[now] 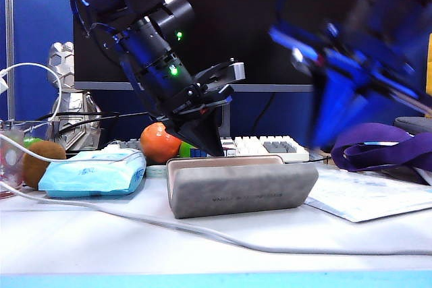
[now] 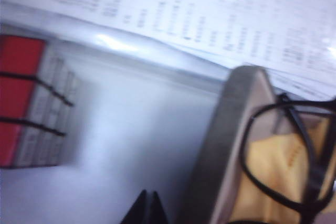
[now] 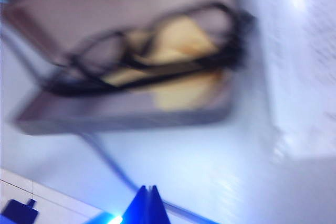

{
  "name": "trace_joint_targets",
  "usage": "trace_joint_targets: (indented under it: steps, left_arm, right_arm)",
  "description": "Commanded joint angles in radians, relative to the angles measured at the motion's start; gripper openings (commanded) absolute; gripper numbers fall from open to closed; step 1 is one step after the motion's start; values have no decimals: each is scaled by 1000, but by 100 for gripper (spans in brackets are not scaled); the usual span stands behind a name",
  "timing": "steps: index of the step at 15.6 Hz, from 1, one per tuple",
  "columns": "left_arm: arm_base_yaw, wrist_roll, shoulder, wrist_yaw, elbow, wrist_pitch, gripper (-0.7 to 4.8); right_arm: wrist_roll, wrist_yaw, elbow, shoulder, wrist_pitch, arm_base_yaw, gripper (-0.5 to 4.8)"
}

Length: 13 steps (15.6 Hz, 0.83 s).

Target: Pick up the glasses, fold the temples of the glasses, place the glasses into the glasses case, and finally close the glasses case.

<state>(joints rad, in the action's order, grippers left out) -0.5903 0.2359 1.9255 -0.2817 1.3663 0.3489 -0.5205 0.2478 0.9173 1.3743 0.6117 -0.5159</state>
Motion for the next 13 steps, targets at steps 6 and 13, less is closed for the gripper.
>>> trace_joint_targets:
  steps: [6,13]
  left_arm:
    - [-3,27,0,-104,2,4,-6]
    - [-3,33,0,-168,2,57,-6]
  right_arm:
    - [-5,21,-70,11,-124,36,-3]
    - [-8,28,-71,68,-175,36,-3]
